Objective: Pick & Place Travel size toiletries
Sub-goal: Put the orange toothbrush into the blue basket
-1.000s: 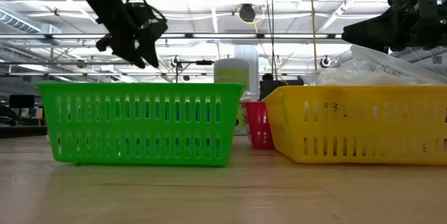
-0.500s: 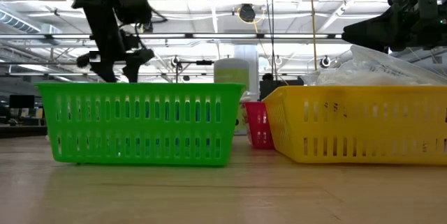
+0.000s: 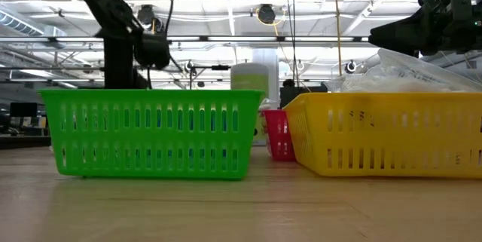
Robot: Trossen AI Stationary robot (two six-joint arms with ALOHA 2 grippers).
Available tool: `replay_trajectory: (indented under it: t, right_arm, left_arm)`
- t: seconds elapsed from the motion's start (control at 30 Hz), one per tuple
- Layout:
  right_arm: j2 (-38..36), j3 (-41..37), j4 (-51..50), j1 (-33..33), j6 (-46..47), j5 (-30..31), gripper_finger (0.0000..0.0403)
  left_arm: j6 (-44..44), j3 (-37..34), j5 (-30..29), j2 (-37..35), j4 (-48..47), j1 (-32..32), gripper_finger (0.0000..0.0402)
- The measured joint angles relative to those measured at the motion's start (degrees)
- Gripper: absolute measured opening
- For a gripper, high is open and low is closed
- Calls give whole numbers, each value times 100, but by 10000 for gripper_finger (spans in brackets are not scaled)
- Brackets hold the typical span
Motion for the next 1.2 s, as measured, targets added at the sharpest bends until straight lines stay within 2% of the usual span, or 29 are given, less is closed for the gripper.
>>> replay_trajectory:
  t: [0.37,0.6,0.8,0.93,1.07,1.2]
  right_arm:
    - [-1,1,-2,0,0,0,110]
    - [1,0,-2,-1,0,-1,110]
    - [-1,1,0,0,0,-1,110]
    - [-1,0,-1,-2,0,0,110]
    - [-1,0,-2,0,0,0,110]
    - [0,1,-2,-2,0,0,110]
  left_arm:
    - [-118,35,-33,865,-163,-17,260]
    - [-73,22,-98,921,-174,-111,260]
    - [-375,15,-535,927,-175,-383,260]
    - [-612,9,-365,929,-204,-406,257]
    - [-627,7,-153,932,-205,-393,235]
    - [-633,7,-70,933,-169,-398,191]
